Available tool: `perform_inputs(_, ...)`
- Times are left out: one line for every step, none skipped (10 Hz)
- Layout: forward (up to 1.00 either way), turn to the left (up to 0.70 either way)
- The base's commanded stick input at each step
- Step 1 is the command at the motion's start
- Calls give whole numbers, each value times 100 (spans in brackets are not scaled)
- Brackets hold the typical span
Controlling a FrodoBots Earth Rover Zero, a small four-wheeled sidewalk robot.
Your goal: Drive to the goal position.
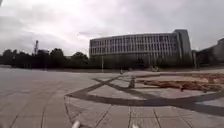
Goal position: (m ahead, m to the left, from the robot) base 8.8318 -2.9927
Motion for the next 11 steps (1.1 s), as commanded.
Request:
perform_inputs(70,0)
perform_inputs(70,0)
perform_inputs(70,0)
perform_inputs(70,0)
perform_inputs(70,0)
perform_inputs(70,0)
perform_inputs(70,0)
perform_inputs(70,0)
perform_inputs(70,0)
perform_inputs(70,-14)
perform_inputs(70,-31)
